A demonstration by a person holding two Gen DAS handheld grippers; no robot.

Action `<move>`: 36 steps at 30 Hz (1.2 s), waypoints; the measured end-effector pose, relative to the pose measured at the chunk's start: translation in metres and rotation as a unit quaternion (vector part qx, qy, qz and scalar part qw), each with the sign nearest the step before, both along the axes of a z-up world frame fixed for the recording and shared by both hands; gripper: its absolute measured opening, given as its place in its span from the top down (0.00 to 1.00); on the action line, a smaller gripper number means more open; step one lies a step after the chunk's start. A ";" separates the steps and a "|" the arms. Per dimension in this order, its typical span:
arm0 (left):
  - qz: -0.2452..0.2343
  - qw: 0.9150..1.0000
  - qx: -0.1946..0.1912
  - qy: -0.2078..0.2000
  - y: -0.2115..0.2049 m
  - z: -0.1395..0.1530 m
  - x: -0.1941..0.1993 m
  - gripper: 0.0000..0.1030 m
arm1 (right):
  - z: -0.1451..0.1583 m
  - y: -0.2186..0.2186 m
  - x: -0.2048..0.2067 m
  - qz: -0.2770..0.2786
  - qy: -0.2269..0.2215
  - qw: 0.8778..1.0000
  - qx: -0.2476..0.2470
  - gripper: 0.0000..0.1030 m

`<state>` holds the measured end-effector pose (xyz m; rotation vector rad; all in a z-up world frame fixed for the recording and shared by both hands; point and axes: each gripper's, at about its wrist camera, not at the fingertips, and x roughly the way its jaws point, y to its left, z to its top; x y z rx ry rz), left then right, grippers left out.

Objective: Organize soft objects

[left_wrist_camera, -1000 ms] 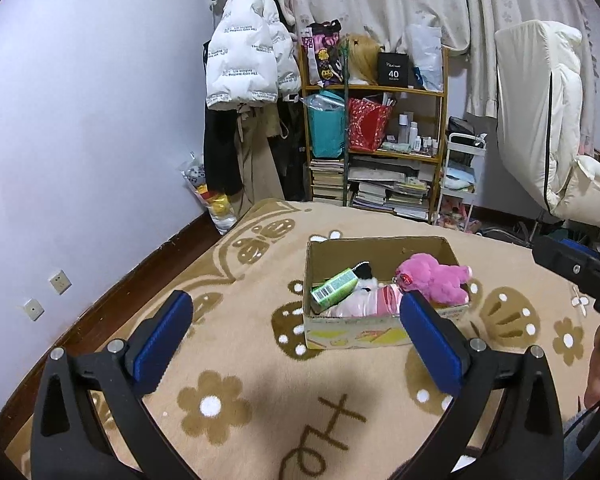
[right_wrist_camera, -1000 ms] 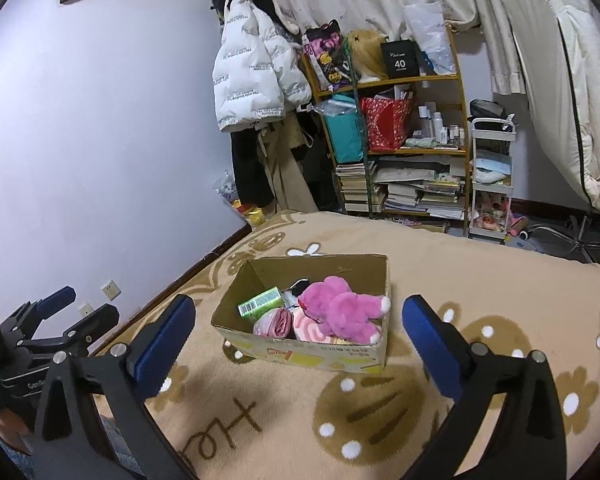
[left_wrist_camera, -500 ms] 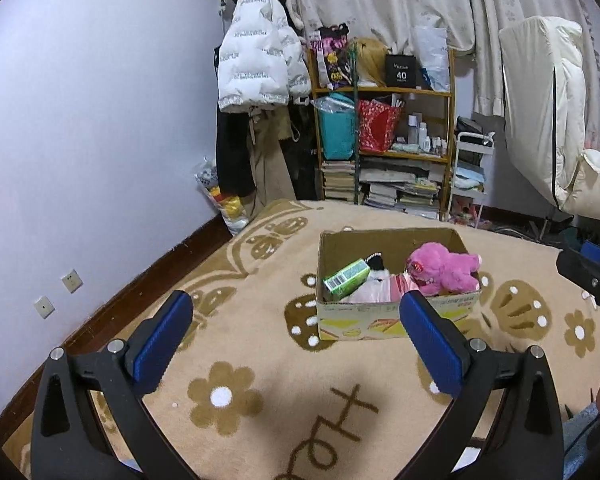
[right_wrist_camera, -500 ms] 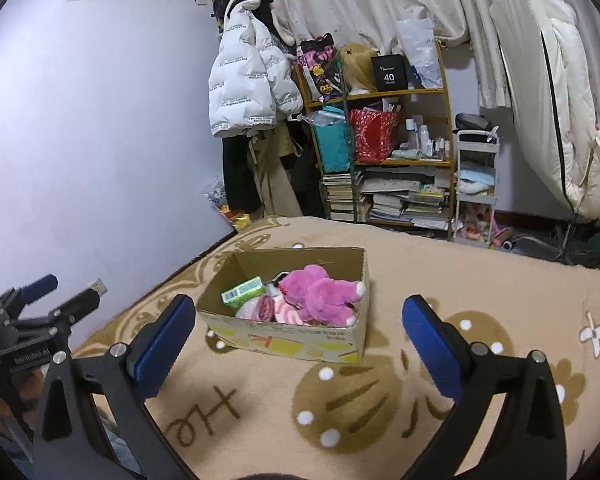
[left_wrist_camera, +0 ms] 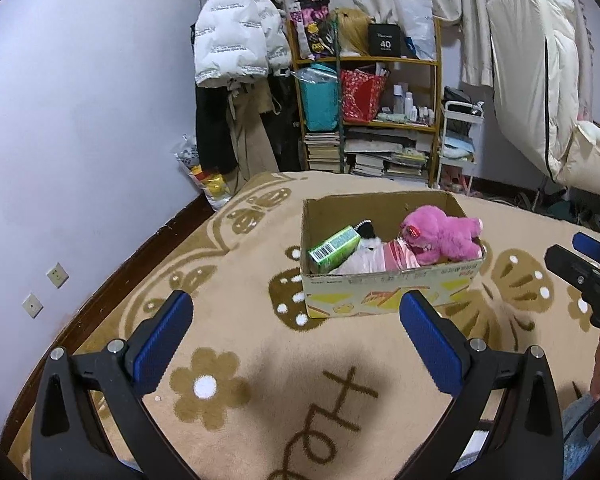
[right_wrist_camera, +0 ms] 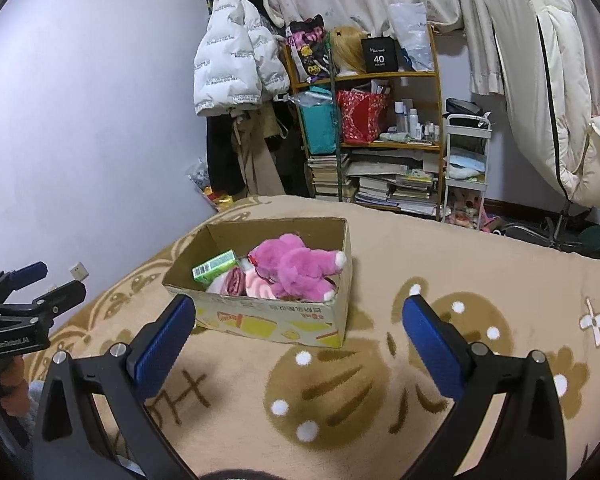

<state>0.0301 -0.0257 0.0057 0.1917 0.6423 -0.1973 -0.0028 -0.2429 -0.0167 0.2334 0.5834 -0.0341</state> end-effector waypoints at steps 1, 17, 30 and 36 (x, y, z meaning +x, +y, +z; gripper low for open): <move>-0.002 1.000 0.000 0.002 -0.001 -0.002 0.001 0.01 | -0.001 -0.001 0.001 -0.001 0.000 1.000 0.002 0.00; 0.004 1.000 0.006 0.001 -0.002 -0.007 0.003 0.01 | -0.008 -0.001 0.000 -0.006 0.003 1.000 0.000 0.00; 0.006 1.000 0.012 -0.001 -0.003 -0.006 0.003 0.01 | -0.005 0.003 -0.004 -0.017 -0.007 1.000 -0.011 0.00; 0.005 1.000 0.014 -0.002 -0.003 -0.006 0.003 0.01 | -0.006 0.002 -0.004 -0.018 -0.007 1.000 -0.011 0.00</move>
